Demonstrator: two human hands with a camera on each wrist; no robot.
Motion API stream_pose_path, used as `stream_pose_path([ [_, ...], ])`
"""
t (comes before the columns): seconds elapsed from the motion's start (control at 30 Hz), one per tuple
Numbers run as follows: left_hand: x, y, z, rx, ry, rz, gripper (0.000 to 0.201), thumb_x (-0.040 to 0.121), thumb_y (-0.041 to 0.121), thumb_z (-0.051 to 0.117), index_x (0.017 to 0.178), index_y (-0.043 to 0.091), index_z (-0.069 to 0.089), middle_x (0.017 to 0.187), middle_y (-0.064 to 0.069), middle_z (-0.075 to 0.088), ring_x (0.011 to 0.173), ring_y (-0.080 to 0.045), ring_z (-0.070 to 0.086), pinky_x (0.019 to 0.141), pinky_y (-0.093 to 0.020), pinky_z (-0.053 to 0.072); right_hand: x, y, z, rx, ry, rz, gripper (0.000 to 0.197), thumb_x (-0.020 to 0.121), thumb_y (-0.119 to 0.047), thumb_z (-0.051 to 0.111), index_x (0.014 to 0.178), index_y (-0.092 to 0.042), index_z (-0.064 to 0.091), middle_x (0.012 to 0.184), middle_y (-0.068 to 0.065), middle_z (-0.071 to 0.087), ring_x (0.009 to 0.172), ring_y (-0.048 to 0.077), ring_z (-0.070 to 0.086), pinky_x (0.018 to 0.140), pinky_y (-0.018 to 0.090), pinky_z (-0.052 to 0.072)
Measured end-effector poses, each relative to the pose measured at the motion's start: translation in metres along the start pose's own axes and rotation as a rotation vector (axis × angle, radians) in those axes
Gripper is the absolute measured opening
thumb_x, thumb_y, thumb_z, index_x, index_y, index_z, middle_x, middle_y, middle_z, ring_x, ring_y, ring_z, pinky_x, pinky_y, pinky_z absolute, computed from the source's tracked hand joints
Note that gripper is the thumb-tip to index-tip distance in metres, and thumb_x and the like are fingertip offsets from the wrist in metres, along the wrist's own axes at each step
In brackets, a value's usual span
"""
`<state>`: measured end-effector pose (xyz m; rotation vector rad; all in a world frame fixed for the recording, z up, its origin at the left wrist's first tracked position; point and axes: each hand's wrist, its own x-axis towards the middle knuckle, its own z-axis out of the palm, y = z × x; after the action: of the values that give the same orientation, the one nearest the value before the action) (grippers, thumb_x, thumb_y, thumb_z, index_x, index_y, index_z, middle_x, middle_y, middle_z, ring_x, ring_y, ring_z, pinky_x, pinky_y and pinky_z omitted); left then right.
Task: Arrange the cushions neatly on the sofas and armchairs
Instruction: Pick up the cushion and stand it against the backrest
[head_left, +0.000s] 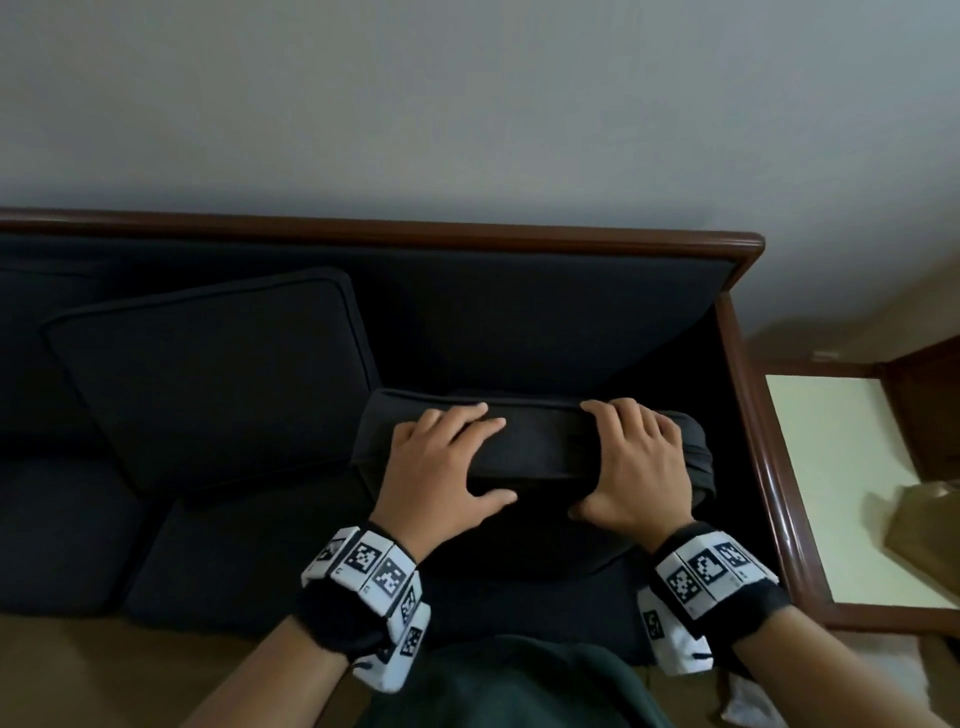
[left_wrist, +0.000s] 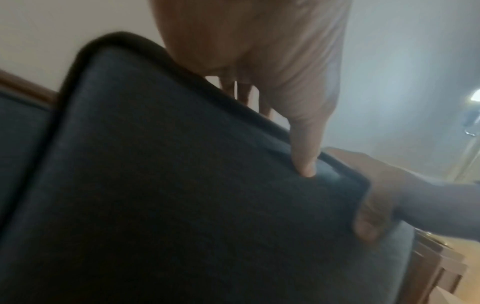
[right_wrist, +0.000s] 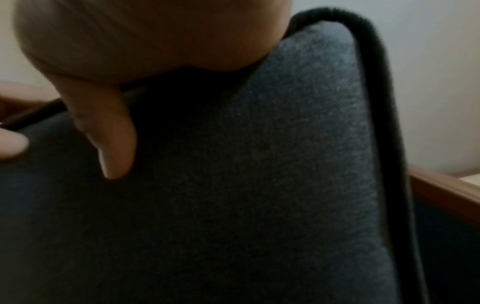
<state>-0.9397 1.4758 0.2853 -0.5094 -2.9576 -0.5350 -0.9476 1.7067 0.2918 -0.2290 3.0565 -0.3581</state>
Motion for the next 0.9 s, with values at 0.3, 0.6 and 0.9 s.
stream_pose_path([
  [0.3, 0.0, -0.044, 0.0, -0.697, -0.238, -0.323, 0.136, 0.046, 0.049, 0.092, 0.147, 0.055, 0.001, 0.16, 0.011, 0.023, 0.145, -0.006, 0.029, 0.12, -0.042, 0.031, -0.015, 0.06, -0.013, 0.092, -0.035, 0.178, 0.114, 0.025, -0.054, 0.074, 0.13, -0.021, 0.049, 0.12, 0.001, 0.051, 0.116, 0.029, 0.051, 0.1, 0.046, 0.034],
  [0.6, 0.025, 0.019, 0.028, -0.487, -0.358, -0.009, 0.146, 0.049, 0.039, 0.096, 0.148, 0.036, -0.011, 0.158, 0.003, 0.017, 0.139, -0.007, 0.017, 0.118, -0.031, 0.02, -0.018, 0.019, -0.039, 0.142, -0.141, -0.009, 0.129, 0.035, -0.081, 0.062, 0.146, -0.024, 0.026, 0.142, -0.002, 0.038, 0.135, 0.021, 0.032, 0.113, 0.048, 0.021],
  [0.9, 0.016, 0.005, 0.03, -0.405, -0.391, -0.014, 0.123, 0.038, 0.07, 0.083, 0.141, 0.018, 0.038, 0.133, 0.004, 0.057, 0.12, -0.019, 0.059, 0.096, -0.025, 0.04, -0.034, 0.02, -0.044, 0.325, 0.129, -0.041, 0.106, 0.034, -0.08, 0.078, 0.124, -0.031, 0.051, 0.114, -0.015, 0.055, 0.109, 0.011, 0.052, 0.097, 0.043, 0.039],
])
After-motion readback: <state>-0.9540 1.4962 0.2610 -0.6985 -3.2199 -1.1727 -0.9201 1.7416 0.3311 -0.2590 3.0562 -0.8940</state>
